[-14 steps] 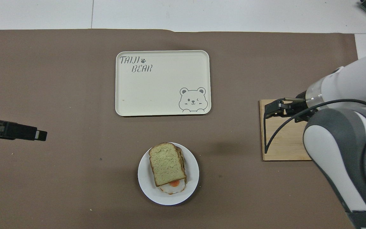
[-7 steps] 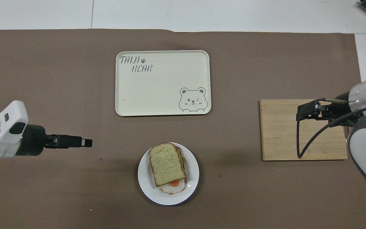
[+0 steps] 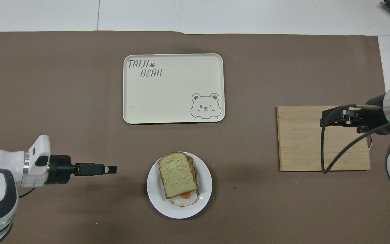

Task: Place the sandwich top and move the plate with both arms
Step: 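Withdraw the right gripper while the left gripper reaches toward the plate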

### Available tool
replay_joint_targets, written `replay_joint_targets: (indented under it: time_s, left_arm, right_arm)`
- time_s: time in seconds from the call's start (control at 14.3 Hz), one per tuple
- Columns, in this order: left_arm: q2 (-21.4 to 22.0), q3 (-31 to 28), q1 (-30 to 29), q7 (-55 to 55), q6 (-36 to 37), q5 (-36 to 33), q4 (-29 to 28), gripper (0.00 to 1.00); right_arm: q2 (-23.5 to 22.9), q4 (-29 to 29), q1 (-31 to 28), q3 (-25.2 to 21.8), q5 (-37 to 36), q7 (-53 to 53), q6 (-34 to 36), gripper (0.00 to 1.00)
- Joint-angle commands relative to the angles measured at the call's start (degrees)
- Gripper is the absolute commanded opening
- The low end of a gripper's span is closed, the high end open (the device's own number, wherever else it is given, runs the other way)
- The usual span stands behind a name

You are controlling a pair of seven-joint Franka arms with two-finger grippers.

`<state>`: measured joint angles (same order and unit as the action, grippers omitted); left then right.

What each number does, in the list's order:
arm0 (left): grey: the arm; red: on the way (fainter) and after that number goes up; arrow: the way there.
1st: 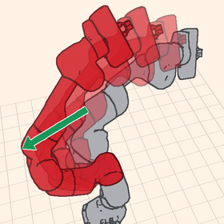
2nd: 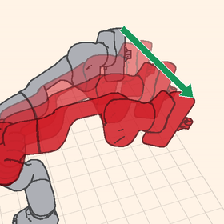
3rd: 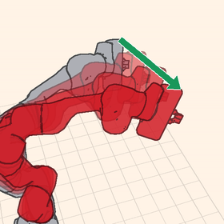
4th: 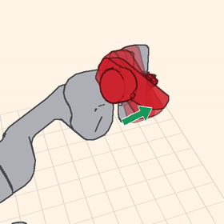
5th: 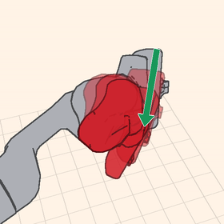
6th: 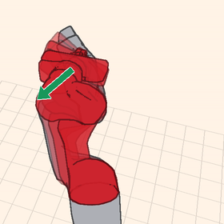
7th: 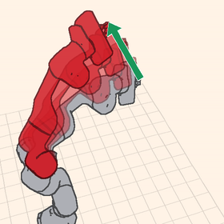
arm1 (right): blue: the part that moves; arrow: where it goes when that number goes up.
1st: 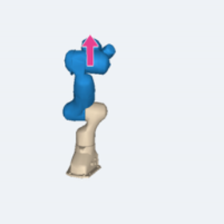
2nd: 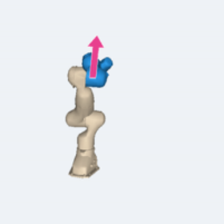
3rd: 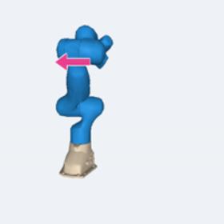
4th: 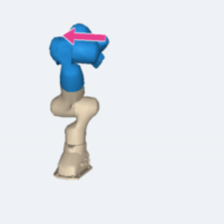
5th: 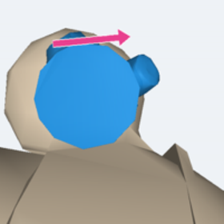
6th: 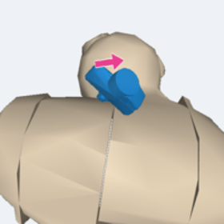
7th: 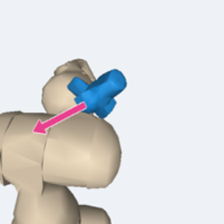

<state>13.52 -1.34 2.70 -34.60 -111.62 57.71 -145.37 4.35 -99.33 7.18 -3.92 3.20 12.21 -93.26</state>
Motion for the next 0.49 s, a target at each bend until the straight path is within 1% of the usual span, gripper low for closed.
replay_joint_targets:
  time_s: [0.0,0.07,0.14,0.21,0.28,0.35,0.42]
  left_arm:
    - [-2.7,-0.24,2.29,-5.55,-2.1,6.16,-2.28,1.0]
    - [-4.19,-0.24,3.44,-5.82,-4.19,7.49,-2.37,0.88]
    - [-6.46,-0.15,5.45,-6.35,-6.13,8.98,-2.37,0.86]
    - [-7.7,-0.24,7.73,-7.74,-7.11,12.65,-2.37,0.84]
    - [-9.2,-0.24,8.54,-11.06,-7.46,17.04,-2.46,0.83]
    - [-11.47,-0.15,8.55,-13.8,-7.38,19.26,-2.63,0.81]
    - [-13.32,-0.15,8.63,-15.04,-7.29,19.71,-2.55,0.78]
  right_arm:
    - [0.83,-0.34,-1.2,-0.47,-0.92,-4.29,2.2,1.0]
    - [0.92,-0.43,-1.72,-0.65,-0.92,-4.65,2.9,1.0]
    - [1.01,-0.52,-3.12,-0.65,-0.92,-4.74,3.87,1.0]
    - [1.27,-0.78,-3.92,-0.65,-0.92,-4.91,4.57,1.0]
    - [1.8,-1.39,-5.14,-0.65,-0.92,-5.26,5.19,1.0]
    - [2.15,-1.83,-6.46,-0.65,-0.92,-6.31,5.63,1.0]
    - [2.15,-2.01,-7.17,-0.65,-0.92,-7.02,5.63,1.0]
